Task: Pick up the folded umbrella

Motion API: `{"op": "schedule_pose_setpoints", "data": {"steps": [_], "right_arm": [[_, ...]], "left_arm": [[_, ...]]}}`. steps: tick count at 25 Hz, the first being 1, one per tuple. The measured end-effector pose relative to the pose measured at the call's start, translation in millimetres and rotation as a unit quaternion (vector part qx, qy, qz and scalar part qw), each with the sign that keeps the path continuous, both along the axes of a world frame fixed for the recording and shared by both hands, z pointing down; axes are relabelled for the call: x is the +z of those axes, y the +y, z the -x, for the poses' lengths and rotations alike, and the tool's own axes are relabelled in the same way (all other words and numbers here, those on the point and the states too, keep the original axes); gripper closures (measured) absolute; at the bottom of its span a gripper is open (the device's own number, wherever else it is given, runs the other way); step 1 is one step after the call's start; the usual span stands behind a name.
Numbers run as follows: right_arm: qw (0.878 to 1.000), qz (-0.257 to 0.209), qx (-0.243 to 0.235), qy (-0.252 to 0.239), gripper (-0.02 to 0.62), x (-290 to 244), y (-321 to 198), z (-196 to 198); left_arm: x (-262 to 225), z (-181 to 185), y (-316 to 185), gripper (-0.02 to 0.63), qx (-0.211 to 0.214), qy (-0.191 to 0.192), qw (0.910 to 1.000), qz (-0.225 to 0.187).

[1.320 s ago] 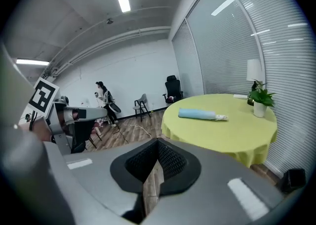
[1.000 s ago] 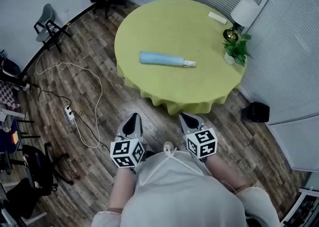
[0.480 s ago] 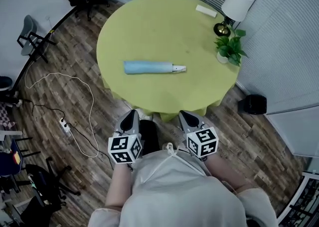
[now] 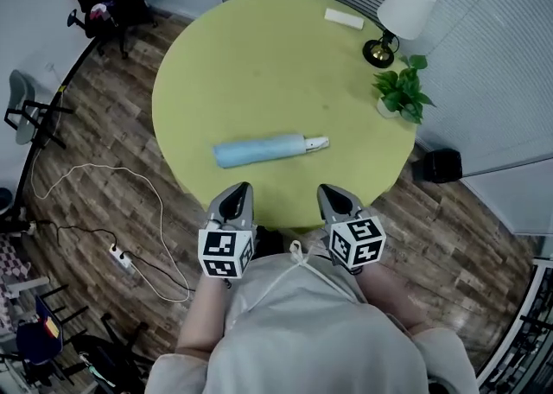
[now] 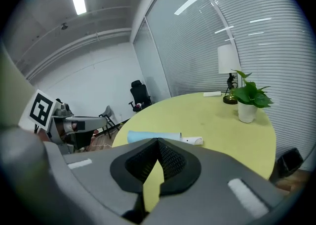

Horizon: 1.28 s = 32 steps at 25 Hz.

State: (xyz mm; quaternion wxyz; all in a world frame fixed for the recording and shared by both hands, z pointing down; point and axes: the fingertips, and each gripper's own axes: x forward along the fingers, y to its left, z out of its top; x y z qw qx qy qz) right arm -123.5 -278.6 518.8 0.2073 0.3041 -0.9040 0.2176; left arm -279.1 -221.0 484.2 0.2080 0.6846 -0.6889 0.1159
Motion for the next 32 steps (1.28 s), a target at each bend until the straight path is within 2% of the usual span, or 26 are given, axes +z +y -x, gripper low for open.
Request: {"op": "schedule_pose_setpoints", "data": {"steps": [3,8,11,12,15,17,19,21,25,29,32], "right_arm": [[1.000,0.000,0.019,0.007,0.595,6,-12,22],[0.998,0.005,0.058,0.013,0.595,18,-30,48],[0.997,0.009,0.073,0.019,0.595,24,-41,56],[0.997,0.011,0.076,0.021,0.595,26,-44,59],[0.996,0.018,0.082,0.027,0.595,32,-50,65],[0.995,0.023,0.087,0.031,0.595,37,-54,68],[0.995,0.029,0.094,0.034,0.595,42,-57,71],[0.993,0.035,0.104,0.035,0.595,46,-59,72],[0.990,0.052,0.123,0.034,0.595,59,-63,69],[0.988,0.068,0.136,0.040,0.595,70,-66,64],[0.986,0.072,0.145,0.045,0.595,72,-67,59]], "left_arm": [[11,17,-25,0.600,0.051,-0.021,0.9985,0.007],[45,35,-62,0.600,0.137,-0.035,0.9893,0.035],[58,38,-82,0.600,0.185,-0.093,0.9774,0.041],[63,36,-87,0.595,0.206,-0.120,0.9700,0.047],[81,26,-101,0.476,0.278,-0.175,0.9415,0.075],[96,21,-109,0.401,0.316,-0.186,0.9249,0.098],[112,19,-115,0.353,0.348,-0.191,0.9095,0.124],[128,19,-118,0.341,0.374,-0.199,0.8937,0.148],[152,14,-127,0.268,0.411,-0.207,0.8685,0.184],[174,2,-131,0.232,0.454,-0.212,0.8357,0.225],[186,-5,-136,0.233,0.468,-0.218,0.8217,0.242]]}}
